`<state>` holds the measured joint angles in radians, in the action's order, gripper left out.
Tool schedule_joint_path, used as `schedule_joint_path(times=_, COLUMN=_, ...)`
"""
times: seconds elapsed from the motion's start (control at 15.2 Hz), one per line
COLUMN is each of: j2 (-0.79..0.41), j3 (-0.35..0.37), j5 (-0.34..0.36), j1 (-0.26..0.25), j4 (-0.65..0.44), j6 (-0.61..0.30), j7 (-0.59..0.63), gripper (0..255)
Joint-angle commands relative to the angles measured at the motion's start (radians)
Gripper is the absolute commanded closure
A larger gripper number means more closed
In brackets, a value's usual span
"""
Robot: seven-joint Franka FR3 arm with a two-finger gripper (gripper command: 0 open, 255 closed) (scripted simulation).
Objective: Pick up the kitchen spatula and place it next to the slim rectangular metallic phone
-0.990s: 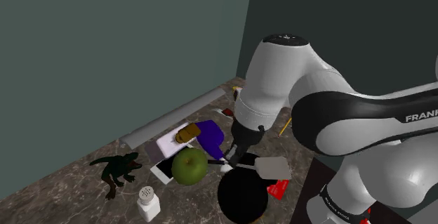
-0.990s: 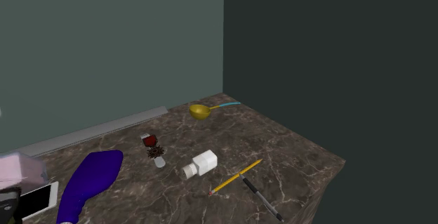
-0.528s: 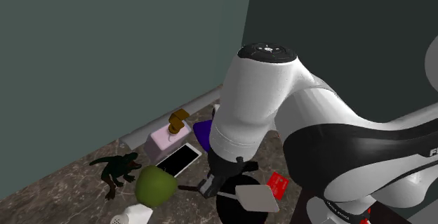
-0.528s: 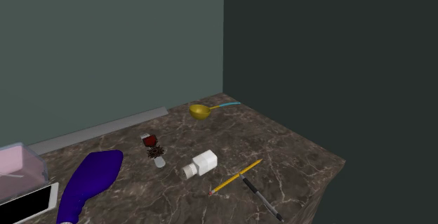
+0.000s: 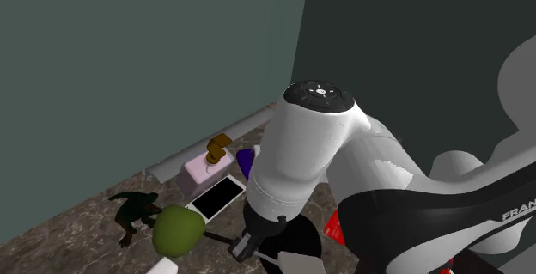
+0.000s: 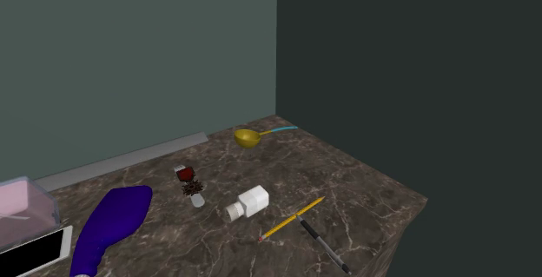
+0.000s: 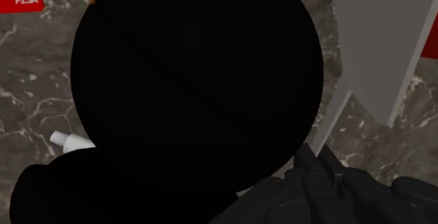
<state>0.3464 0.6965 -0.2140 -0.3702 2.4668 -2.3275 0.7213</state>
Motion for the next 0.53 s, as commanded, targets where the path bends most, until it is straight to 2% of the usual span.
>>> schedule_joint_path(times=0.0, j2=-0.031, j3=0.012, j5=0.011, j1=0.005, j4=0.027, j6=0.043, j7=0.01, gripper=255)
schedule_joint_path(times=0.33, j2=-0.086, j3=0.029, j5=0.041, j1=0.011, j4=0.059, j6=-0.037, j7=0.039, gripper=255)
schedule_joint_path(times=0.46, j2=-0.088, j3=0.022, j5=0.045, j1=0.004, j4=0.059, j6=-0.038, j7=0.041, gripper=255)
